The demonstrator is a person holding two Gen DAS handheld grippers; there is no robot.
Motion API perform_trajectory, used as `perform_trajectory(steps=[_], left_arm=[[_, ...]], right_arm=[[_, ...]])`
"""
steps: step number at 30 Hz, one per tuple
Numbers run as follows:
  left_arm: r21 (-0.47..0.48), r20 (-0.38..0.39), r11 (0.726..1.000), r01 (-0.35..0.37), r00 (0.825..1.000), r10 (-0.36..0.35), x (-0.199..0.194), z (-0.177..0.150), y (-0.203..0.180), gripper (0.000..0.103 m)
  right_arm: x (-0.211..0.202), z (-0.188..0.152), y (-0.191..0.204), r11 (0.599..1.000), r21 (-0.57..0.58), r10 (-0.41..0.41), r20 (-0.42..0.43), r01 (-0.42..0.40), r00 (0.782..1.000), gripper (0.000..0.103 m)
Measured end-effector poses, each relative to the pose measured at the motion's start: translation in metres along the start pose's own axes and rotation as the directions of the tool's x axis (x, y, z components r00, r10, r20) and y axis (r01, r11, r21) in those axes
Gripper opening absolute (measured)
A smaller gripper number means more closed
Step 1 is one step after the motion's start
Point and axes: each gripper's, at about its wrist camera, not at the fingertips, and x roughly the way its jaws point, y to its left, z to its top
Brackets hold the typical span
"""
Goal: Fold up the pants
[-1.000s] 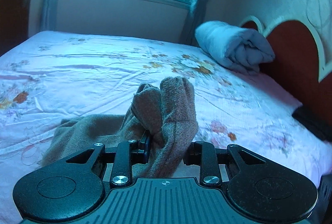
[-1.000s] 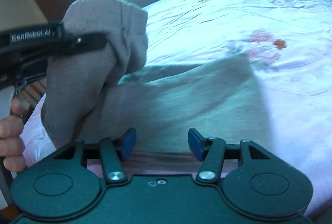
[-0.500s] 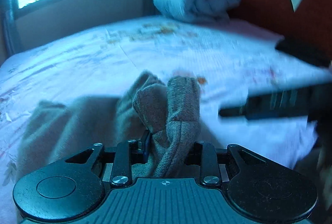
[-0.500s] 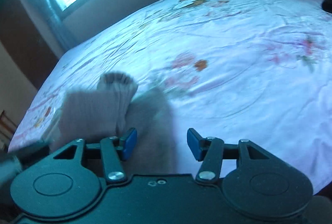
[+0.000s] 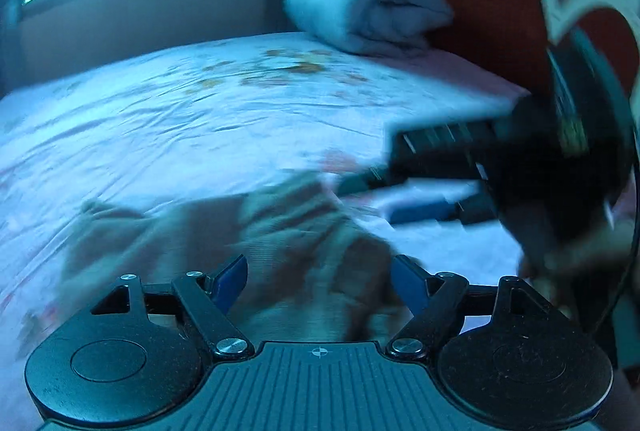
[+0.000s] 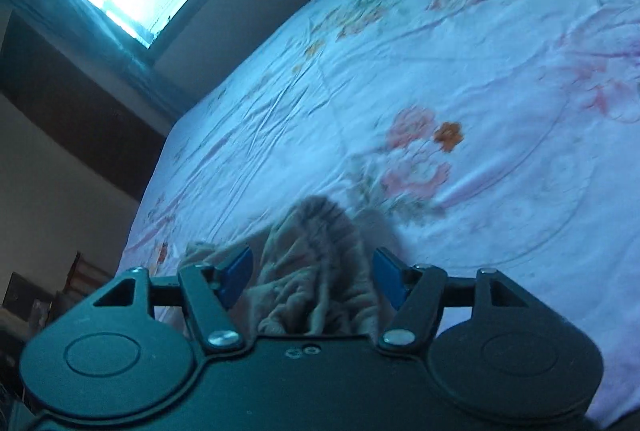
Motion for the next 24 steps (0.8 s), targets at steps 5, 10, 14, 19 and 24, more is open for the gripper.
perform_trajectory(steps=[5, 10, 14, 19, 24], left_arm=[[-0.067, -0.010, 0.989, -0.129, 0.992, 0.129, -0.006, -0.013, 0.059, 0.079], [-0.150, -0.046, 0.969, -0.194, 0.981, 0.189, -0.009, -0.032, 0.104, 0.079], [-0.226, -0.086, 0.953, -0.203, 0.978, 0.188, 0.000, -0.049, 0.123, 0.079], [-0.247, -0.105, 0.951, -0.187, 0.981, 0.166, 0.013, -0.060, 0.127, 0.079], [-0.228, -0.125, 0.955, -0.191, 0.978, 0.166, 0.016, -0.064, 0.129, 0.079]], right_arm=[[0.023, -0.013, 0.017, 0.996, -0.083, -0.045, -0.070, 0.039, 0.997, 0.044], [0.027, -0.022, 0.045, 0.954, -0.271, -0.150, -0.055, 0.130, 0.987, 0.020], [0.019, -0.025, 0.055, 0.930, -0.343, -0.155, -0.049, 0.129, 0.987, 0.008], [0.000, -0.026, 0.061, 0.929, -0.349, -0.128, -0.004, 0.118, 0.992, 0.004], [-0.016, -0.030, 0.045, 0.939, -0.301, -0.168, 0.024, 0.167, 0.985, 0.004]])
